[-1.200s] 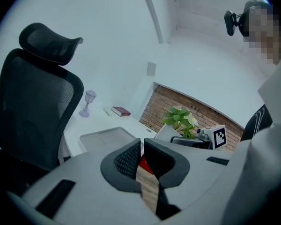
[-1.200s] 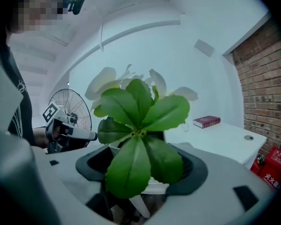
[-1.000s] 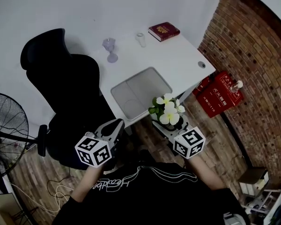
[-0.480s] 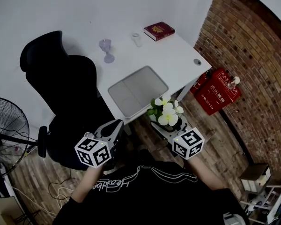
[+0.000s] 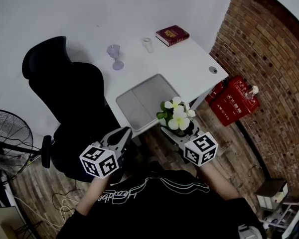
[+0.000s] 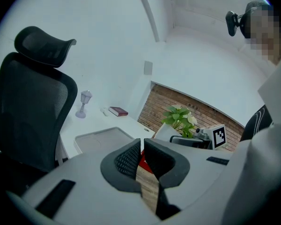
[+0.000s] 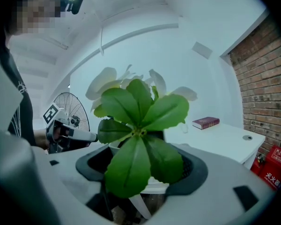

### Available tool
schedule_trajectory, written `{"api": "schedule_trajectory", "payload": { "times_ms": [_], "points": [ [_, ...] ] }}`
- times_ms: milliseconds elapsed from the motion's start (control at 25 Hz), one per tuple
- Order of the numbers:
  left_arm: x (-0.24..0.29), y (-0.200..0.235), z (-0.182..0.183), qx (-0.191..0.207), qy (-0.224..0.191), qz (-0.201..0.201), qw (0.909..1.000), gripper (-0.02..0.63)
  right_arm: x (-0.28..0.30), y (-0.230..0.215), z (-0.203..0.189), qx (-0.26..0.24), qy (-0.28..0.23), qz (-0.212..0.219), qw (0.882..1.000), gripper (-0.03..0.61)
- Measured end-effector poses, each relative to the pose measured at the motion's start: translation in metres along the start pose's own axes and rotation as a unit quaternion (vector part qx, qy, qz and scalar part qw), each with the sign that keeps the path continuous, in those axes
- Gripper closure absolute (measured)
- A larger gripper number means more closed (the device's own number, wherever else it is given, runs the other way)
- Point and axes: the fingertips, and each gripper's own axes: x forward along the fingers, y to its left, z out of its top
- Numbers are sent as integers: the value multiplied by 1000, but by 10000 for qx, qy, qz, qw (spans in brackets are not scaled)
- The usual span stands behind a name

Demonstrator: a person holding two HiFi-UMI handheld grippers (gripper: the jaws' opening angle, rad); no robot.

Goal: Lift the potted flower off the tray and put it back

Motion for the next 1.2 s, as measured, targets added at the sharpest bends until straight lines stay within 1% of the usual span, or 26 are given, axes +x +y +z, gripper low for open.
{"api": "schedule_trajectory", "payload": {
  "times_ms": [360,560,880,1200],
  "points": [
    [22,24,22,-78,-118,226,9996,568,48,-36,15,-154,167,166,9996,241],
    [34,39,34,-81,-187,355,9992,568,81,-58,12,-299,370,207,9987,241],
    [43,64,42,-151,-293,629,9975,568,132,-85,-16,-408,786,247,9958,241],
    [45,86,35,-276,-360,900,9949,568,166,-113,-64,-468,1297,222,9902,239]
  ]
}}
